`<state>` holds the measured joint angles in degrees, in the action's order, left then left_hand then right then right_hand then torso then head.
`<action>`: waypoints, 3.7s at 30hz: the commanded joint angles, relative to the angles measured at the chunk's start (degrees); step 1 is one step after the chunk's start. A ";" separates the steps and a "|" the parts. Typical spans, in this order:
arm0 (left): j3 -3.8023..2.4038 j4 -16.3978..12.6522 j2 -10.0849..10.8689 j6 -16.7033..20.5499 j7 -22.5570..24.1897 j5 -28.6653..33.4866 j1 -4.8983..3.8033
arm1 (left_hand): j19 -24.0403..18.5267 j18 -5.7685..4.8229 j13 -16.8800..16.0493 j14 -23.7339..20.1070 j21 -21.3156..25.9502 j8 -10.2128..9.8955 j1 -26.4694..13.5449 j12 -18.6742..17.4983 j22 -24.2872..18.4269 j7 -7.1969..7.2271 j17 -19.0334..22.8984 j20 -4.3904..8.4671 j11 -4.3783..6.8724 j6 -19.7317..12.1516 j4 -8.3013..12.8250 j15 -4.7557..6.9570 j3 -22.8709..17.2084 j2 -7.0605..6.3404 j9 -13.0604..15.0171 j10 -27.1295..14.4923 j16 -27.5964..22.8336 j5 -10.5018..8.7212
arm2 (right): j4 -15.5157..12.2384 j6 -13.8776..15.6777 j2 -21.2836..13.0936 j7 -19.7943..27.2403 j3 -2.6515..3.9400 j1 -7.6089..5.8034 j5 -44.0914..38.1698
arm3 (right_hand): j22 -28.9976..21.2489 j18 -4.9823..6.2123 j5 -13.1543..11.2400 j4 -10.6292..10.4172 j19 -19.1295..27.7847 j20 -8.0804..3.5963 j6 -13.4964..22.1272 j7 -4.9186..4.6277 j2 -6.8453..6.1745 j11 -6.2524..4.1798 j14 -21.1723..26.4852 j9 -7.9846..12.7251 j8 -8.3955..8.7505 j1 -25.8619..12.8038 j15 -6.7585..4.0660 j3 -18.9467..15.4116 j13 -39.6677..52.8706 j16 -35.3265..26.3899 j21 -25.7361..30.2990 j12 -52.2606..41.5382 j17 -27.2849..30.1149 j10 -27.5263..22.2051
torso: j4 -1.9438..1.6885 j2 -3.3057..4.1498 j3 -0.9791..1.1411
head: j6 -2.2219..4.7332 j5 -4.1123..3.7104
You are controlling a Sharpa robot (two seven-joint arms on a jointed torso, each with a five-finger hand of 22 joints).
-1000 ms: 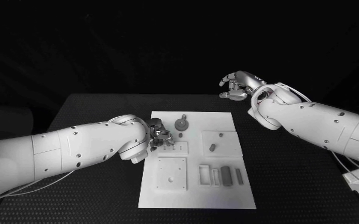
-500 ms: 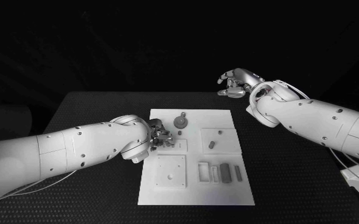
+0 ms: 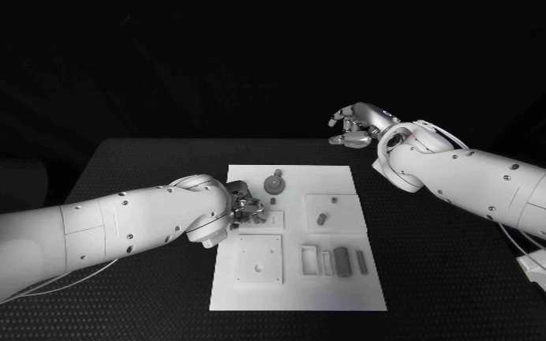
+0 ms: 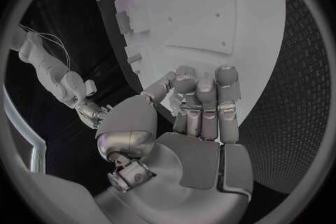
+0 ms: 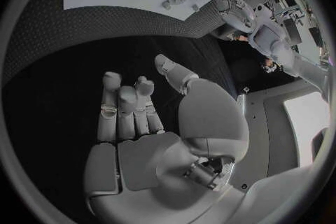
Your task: Assemble the parts on the task board
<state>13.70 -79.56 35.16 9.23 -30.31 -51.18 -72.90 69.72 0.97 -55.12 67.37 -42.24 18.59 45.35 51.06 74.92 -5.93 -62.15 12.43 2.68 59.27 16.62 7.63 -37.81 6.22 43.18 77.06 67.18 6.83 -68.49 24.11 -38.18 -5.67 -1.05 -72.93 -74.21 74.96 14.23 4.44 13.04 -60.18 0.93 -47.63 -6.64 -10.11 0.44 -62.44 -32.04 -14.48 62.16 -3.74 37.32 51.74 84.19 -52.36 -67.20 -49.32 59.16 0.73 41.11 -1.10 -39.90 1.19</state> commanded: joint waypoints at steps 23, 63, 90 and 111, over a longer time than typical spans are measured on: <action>-0.06 0.95 -0.67 -1.37 0.06 -3.65 0.28 | 2.15 2.69 0.28 -0.37 -0.79 -0.02 -0.56 0.87 1.33 5.34 0.66 2.95 2.99 8.16 -0.07 2.84 -0.54 0.64 6.89 -2.08 1.23 0.69 | -0.45 -1.29 0.11 0.66 0.03 -0.01 0.17 | 0.88 0.77 0.06 0.26 0.25 0.22 -2.39 -2.30 0.56 2.12 0.19 0.11 0.23 -0.10 0.21 -0.27 -0.15 0.17 0.25 -0.23 -0.07 -5.43 | -0.03 -0.03 -0.01 | -0.27 -0.27; -0.07 1.75 -1.10 -1.28 0.14 -5.31 0.99 | 2.05 2.68 0.56 -0.59 -1.10 -0.65 -0.56 1.08 1.31 5.25 1.24 3.08 2.91 8.01 -0.01 3.00 -0.92 0.79 6.97 -2.16 1.76 0.69 | -0.85 -1.41 -0.13 0.69 0.03 0.00 0.30 | 0.89 0.77 0.08 0.32 0.29 0.28 -2.38 -2.31 0.73 2.14 0.24 0.17 0.27 -0.22 0.23 -0.43 -0.25 0.19 0.28 -0.31 -0.05 -5.47 | -0.09 -0.02 -0.03 | -0.75 -0.70; -0.07 1.68 -1.16 0.59 0.67 -6.17 1.12 | 1.65 2.55 1.04 -1.04 -1.36 -1.39 -0.48 1.20 1.27 5.10 2.10 3.07 2.78 7.95 -0.03 2.87 -1.27 1.06 7.11 -2.38 2.32 0.04 | -0.77 -1.64 -0.04 0.57 0.03 0.01 0.42 | 0.89 0.77 0.08 0.25 0.32 0.31 -2.36 -2.33 0.79 2.15 0.27 0.21 0.30 -0.38 0.25 -0.52 -0.30 0.19 0.30 -0.36 -0.04 -5.48 | -0.07 -0.07 0.01 | -0.61 -0.72; -0.06 1.29 -1.58 -0.56 0.72 -12.83 1.36 | 1.65 2.54 1.27 -1.11 -1.49 -1.65 -0.43 1.31 1.24 5.10 2.55 3.11 2.75 8.11 -0.09 2.89 -1.18 0.29 7.20 -2.33 2.58 -0.11 | -0.81 -2.01 -0.08 0.56 0.03 0.01 0.55 | 0.89 0.77 0.08 0.22 0.34 0.34 -2.35 -2.34 0.80 2.16 0.29 0.24 0.31 -0.47 0.26 -0.58 -0.35 0.20 0.31 -0.40 -0.03 -5.49 | -0.13 -0.05 0.01 | -0.75 -0.80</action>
<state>13.58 -78.03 33.80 9.15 -29.69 -59.15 -71.75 70.25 0.95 -53.90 67.85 -43.47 16.79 44.50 52.07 74.90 -5.44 -59.64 13.34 3.16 59.76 16.61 8.11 -38.74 6.33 50.27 77.23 69.47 6.78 -69.23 22.92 -38.26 -5.50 -1.05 -72.92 -73.57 74.96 14.55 4.44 13.20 -59.97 1.14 -47.42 -6.85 -9.64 0.62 -62.45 -31.87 -14.48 61.69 -3.74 37.16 51.49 84.19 -52.36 -67.43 -49.31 58.97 0.64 41.07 -1.07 -40.60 0.33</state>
